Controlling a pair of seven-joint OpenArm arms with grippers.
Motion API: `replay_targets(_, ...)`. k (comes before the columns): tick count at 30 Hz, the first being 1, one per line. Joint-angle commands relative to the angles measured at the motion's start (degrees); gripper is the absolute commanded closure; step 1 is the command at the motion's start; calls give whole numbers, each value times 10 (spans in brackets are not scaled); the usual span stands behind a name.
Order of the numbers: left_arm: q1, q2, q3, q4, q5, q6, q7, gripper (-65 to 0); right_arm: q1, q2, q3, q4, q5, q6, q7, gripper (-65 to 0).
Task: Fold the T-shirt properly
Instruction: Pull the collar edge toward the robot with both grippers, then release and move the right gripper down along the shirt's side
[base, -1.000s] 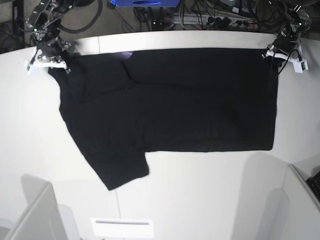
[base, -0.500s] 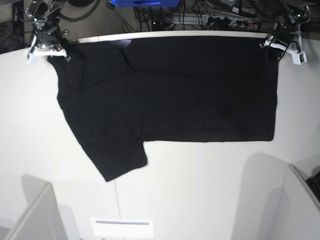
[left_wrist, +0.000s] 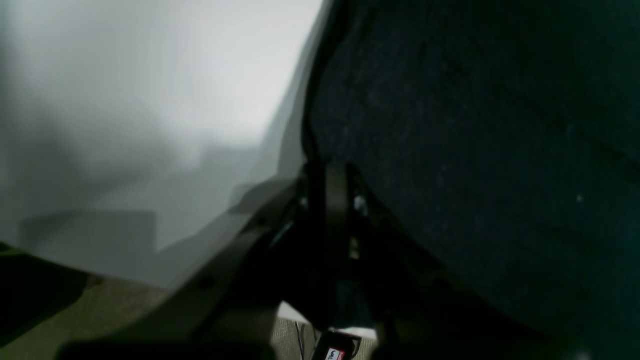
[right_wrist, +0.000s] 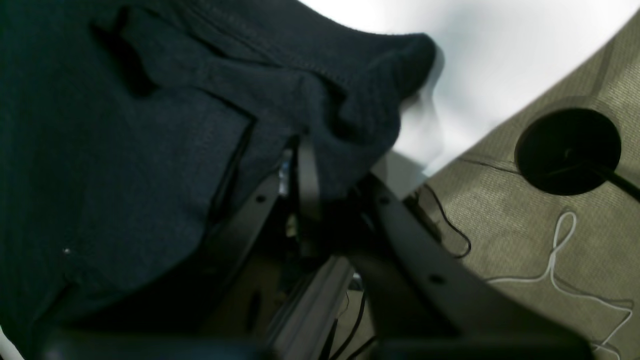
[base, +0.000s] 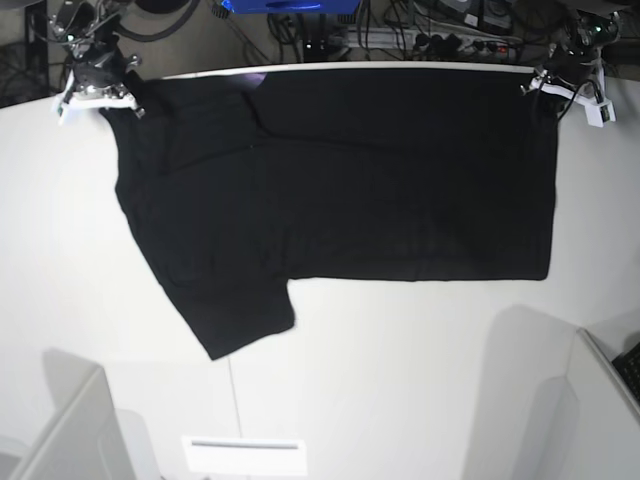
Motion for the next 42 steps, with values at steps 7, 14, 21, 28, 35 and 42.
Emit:
replay_targets(7, 5, -7, -7, 12, -4, -2, -12, -428, -1, -7, 48, 12, 2, 0, 7, -341)
replay_targets(14, 4, -7, -15, 55, -3, 1, -14, -622, 12, -6, 92, 31, 1, 0, 6, -344)
replay_targets(21, -32, -7, -114, 106, 1, 1, -11, -622, 47, 24, 88, 49, -3, 0, 4, -342)
replay_targets(28, -51, -8, -124, 109, 1, -1, -11, -530, 121, 66, 44, 25, -4, 0, -3, -344)
replay_targets(35, -48, -24, -85, 108, 1, 1, -11, -179, 223, 127, -71, -104, -4, -1, -1, -341)
replay_targets(42, -50, -24, -82, 108, 1, 1, -11, 0, 302, 148, -113, -159, -5, -1, 0, -341)
